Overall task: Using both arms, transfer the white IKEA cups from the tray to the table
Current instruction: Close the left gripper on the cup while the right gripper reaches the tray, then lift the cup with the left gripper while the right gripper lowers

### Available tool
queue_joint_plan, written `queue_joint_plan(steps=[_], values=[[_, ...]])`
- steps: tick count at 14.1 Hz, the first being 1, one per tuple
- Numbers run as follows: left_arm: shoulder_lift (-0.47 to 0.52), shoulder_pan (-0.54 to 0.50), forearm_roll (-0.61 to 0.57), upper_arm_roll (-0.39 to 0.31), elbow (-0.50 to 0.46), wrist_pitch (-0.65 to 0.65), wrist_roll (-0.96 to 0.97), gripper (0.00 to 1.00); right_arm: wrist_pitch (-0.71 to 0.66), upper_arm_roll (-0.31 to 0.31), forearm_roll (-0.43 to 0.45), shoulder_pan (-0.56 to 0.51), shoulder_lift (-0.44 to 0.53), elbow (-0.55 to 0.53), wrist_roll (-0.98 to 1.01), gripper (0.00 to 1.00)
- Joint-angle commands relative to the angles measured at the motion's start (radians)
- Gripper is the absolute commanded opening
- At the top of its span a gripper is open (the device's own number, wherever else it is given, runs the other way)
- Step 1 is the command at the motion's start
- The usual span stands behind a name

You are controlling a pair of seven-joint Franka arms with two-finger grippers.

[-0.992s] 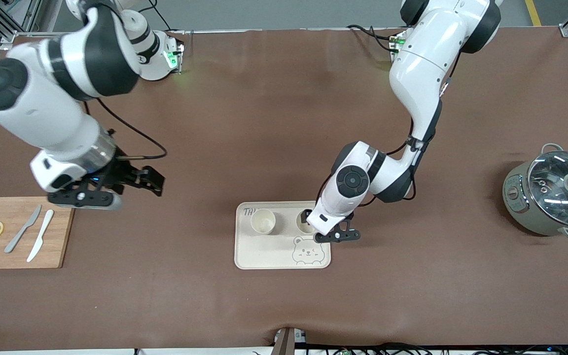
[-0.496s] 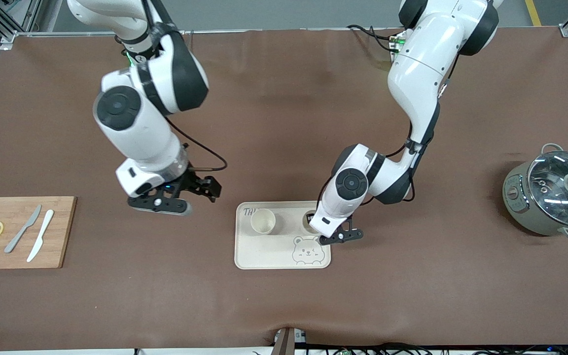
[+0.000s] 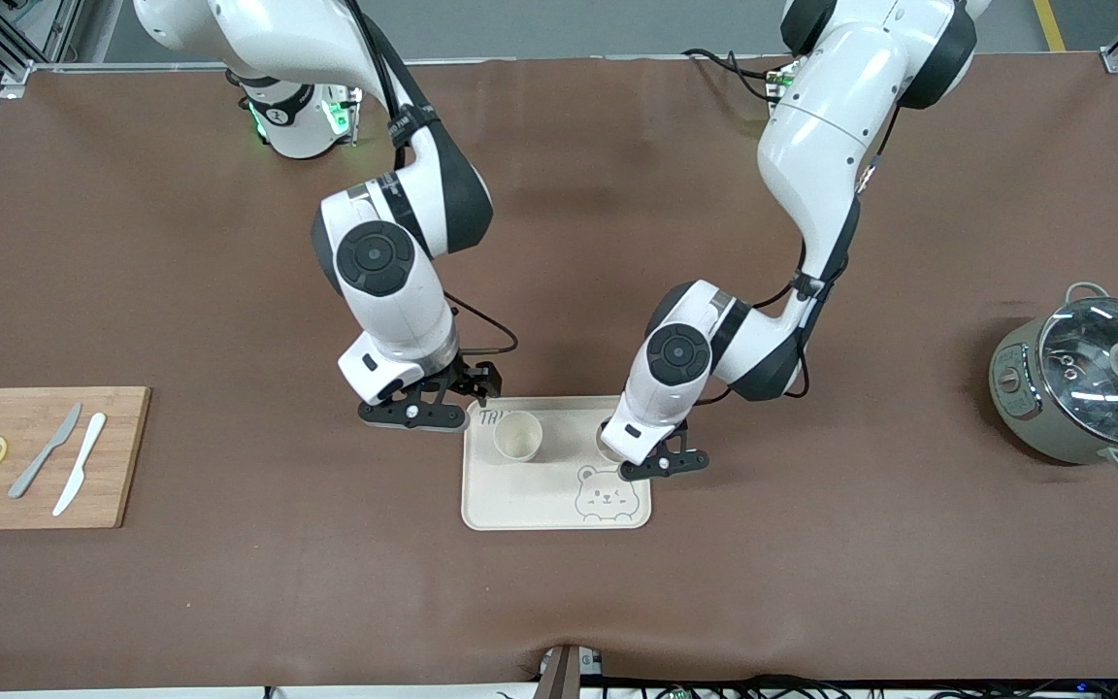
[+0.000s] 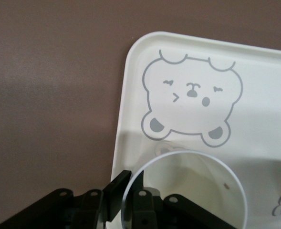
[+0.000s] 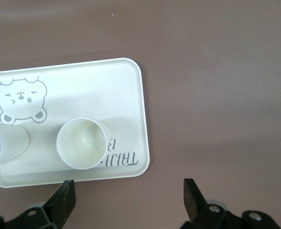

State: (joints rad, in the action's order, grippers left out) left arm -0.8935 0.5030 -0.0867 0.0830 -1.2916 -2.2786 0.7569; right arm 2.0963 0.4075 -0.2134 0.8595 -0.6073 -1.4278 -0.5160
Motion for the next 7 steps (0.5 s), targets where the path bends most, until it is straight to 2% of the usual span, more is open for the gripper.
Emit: queue_joint_plan(steps=[1,4,6,7], values=[[0.079,-0.030,-0.027,-0.011,0.006,0.063,0.029,0.00,0.056,-0.016,-0.017,-0.005,-0.048,0.023,-0.012,1.00],[0.267,-0.130,-0.012,0.001,-0.008,0.342,-0.063,0.00,0.094,-0.024,-0.017,-0.011,-0.068,0.023,-0.022,1.00],[0.364,-0.243,0.053,0.050,-0.049,0.433,-0.238,0.00,0.113,-0.025,-0.017,-0.011,-0.081,0.023,-0.030,1.00],[0.407,-0.282,0.054,0.056,-0.093,0.438,-0.281,0.00,0.125,-0.025,-0.017,-0.011,-0.094,0.023,-0.041,1.00]])
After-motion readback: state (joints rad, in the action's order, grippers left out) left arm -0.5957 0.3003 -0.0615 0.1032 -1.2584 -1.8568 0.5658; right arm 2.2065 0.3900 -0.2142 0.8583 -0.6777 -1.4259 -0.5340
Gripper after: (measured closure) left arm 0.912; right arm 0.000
